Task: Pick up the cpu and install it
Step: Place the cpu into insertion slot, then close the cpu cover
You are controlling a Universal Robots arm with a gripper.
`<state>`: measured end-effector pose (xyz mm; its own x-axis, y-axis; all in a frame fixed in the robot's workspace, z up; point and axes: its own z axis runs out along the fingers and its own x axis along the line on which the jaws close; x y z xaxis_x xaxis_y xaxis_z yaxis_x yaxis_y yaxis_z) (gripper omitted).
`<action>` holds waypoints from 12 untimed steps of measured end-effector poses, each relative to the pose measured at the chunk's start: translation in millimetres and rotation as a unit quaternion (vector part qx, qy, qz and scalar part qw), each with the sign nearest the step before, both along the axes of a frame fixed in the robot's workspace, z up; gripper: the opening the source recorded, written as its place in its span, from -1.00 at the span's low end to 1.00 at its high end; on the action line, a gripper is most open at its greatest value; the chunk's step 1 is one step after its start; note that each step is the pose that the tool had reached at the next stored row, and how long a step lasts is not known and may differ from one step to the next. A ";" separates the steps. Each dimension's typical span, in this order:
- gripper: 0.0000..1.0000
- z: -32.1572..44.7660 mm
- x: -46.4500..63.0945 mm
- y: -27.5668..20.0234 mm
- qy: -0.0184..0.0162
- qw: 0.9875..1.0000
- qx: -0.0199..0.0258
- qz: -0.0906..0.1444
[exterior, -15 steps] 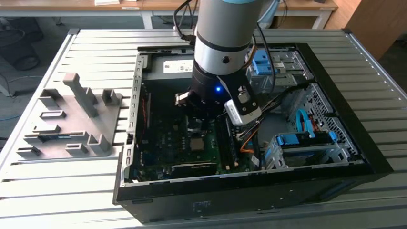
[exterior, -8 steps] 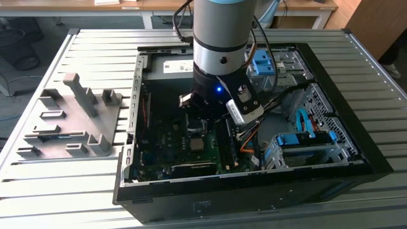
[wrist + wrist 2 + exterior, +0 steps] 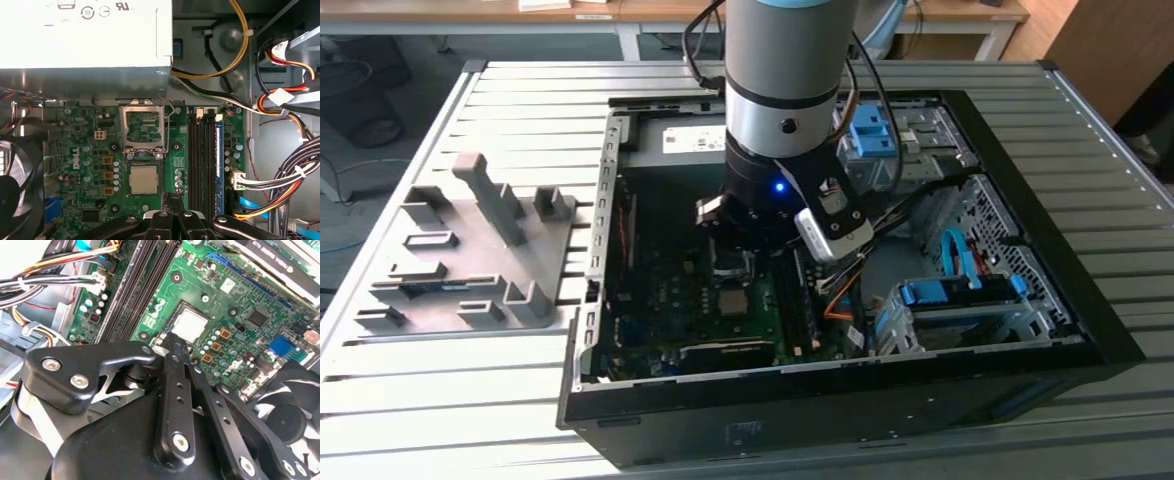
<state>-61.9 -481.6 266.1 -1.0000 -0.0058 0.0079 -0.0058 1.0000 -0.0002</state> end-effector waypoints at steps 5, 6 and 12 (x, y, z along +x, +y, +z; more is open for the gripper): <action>-0.80 0.0 0.0 0.0 -0.002 1.000 0.000 0.000; -0.80 0.0 0.0 0.0 -0.002 1.000 0.000 0.000; -0.80 0.0 0.0 0.0 -0.005 1.000 0.000 0.000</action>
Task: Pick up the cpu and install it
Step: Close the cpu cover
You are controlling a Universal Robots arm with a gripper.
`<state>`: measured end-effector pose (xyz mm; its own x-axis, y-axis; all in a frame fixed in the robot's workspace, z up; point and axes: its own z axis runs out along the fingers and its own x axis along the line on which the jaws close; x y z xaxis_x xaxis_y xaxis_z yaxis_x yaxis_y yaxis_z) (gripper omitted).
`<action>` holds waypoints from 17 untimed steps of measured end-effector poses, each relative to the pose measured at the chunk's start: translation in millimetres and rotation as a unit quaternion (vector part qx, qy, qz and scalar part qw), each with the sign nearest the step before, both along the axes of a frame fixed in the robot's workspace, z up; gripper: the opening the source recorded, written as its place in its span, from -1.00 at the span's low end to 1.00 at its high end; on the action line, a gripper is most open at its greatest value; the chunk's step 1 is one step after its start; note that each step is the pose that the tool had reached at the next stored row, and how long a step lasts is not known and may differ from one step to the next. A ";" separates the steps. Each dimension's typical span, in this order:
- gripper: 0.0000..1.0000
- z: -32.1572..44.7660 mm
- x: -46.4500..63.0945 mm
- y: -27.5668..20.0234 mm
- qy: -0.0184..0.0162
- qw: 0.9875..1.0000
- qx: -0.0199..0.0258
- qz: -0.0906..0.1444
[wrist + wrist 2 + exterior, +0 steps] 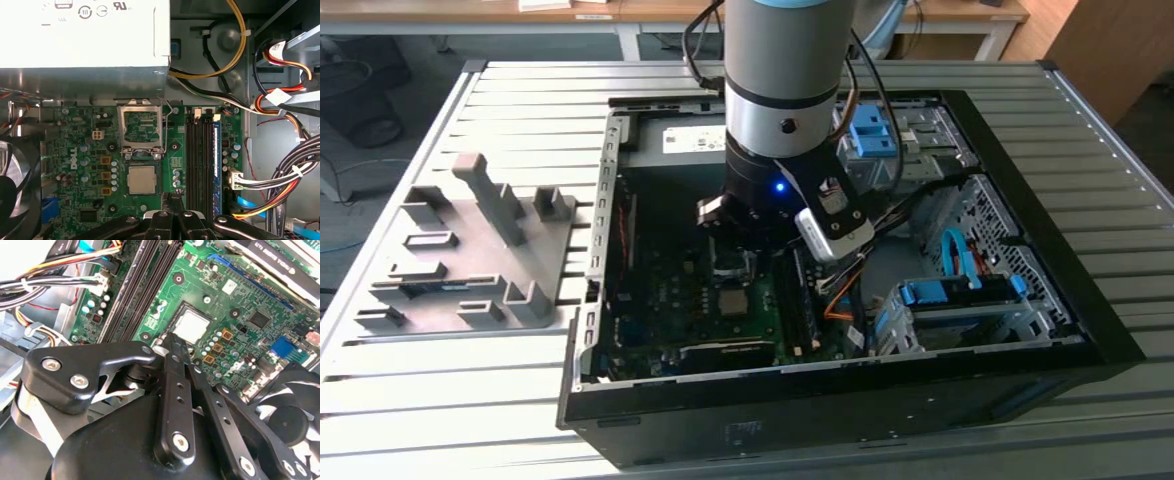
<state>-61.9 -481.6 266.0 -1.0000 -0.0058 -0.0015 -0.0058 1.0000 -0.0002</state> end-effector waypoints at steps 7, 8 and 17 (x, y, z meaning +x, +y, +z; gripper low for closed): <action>-0.80 0.0 0.0 0.0 -0.003 1.000 0.022 0.000; -0.80 0.0 0.0 0.0 -0.003 1.000 0.031 0.000; -0.80 -0.2 0.0 0.0 -0.004 0.997 0.073 0.039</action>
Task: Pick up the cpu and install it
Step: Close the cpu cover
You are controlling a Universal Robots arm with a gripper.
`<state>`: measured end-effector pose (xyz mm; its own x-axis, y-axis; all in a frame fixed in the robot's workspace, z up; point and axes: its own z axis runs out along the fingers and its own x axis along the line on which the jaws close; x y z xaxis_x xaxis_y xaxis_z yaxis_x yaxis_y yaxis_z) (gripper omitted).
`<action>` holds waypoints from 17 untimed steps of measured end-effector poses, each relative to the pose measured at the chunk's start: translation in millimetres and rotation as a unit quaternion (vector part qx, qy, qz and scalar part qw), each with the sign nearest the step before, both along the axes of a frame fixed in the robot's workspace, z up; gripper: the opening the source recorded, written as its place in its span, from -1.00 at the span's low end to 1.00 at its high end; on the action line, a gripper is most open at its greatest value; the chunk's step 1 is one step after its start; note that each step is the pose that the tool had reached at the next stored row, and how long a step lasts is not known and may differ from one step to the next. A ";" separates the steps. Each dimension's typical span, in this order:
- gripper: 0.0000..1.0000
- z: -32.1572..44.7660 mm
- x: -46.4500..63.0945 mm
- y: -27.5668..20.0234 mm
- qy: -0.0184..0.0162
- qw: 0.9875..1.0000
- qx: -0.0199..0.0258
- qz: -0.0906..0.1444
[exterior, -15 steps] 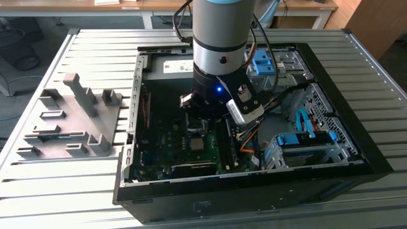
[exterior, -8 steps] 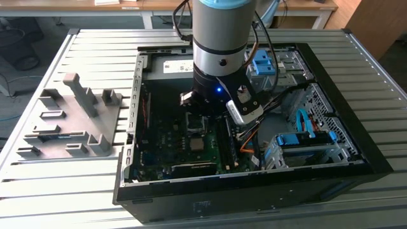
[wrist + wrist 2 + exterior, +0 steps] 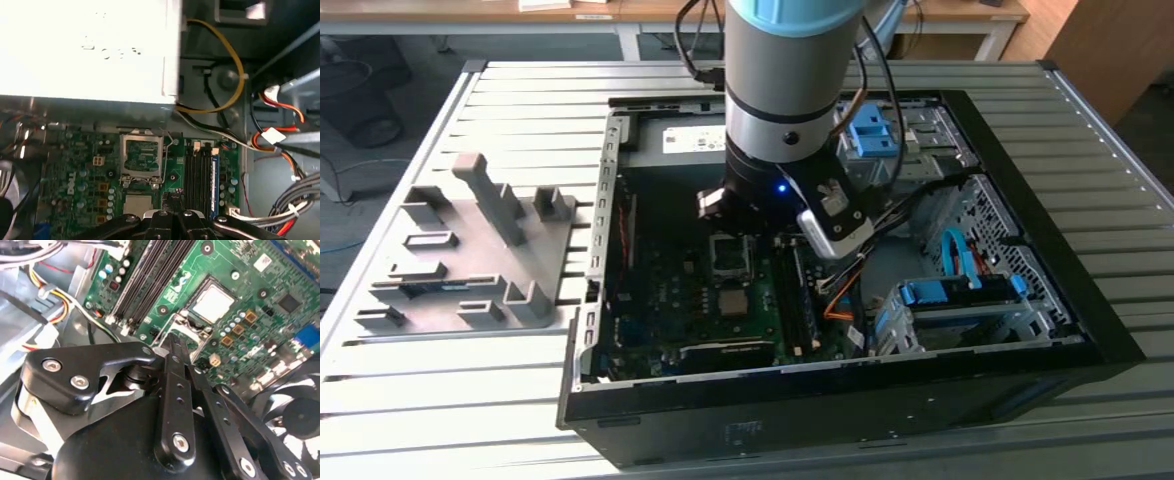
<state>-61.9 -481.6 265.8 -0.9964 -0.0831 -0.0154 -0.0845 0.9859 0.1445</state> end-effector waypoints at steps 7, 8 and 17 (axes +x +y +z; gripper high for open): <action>-0.80 -0.3 0.0 0.0 -0.003 0.998 0.000 0.064; -0.80 -0.4 0.0 0.0 -0.003 0.997 0.000 0.073; -0.80 -0.5 0.0 0.0 -0.007 0.989 0.000 0.146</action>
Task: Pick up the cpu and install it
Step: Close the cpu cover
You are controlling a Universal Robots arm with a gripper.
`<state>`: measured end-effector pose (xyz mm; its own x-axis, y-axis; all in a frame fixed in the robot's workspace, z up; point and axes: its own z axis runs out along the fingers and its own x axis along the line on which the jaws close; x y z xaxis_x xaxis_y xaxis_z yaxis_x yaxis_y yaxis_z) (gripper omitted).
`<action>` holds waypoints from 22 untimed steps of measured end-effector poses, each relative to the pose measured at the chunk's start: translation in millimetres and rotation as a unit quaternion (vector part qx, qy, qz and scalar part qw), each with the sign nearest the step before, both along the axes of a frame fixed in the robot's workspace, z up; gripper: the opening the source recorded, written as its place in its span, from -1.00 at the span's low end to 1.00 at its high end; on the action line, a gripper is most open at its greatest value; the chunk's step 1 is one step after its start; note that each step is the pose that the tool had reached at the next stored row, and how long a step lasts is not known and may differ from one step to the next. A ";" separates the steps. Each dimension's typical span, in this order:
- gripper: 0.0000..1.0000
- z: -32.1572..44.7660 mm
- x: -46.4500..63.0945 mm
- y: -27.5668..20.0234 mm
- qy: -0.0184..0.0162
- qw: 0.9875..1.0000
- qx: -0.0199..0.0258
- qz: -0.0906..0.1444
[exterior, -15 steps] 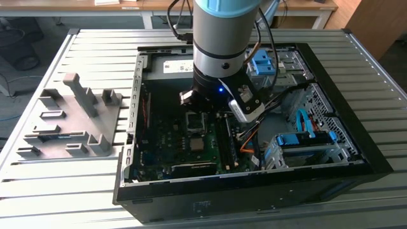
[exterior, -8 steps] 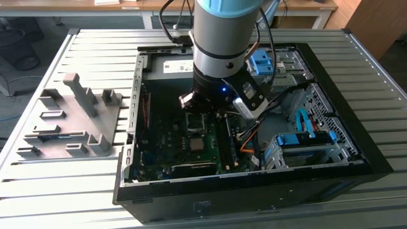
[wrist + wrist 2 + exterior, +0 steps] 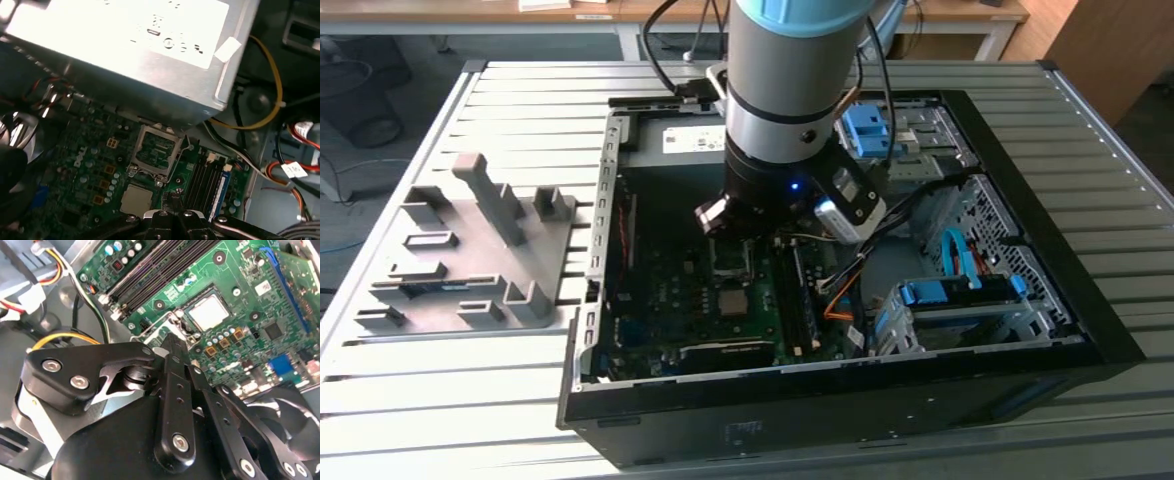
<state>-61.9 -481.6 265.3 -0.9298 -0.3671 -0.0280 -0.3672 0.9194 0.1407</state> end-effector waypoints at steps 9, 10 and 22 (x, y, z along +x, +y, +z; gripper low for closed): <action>-0.80 -0.1 0.0 0.0 -0.003 0.997 0.000 0.080; -0.80 -0.1 0.0 0.0 -0.004 0.996 0.000 0.089; -0.80 -0.6 0.2 0.0 -0.008 0.982 0.000 0.188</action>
<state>-61.6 -481.6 264.7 -0.7283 -0.6839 -0.0420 -0.6826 0.7188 0.1317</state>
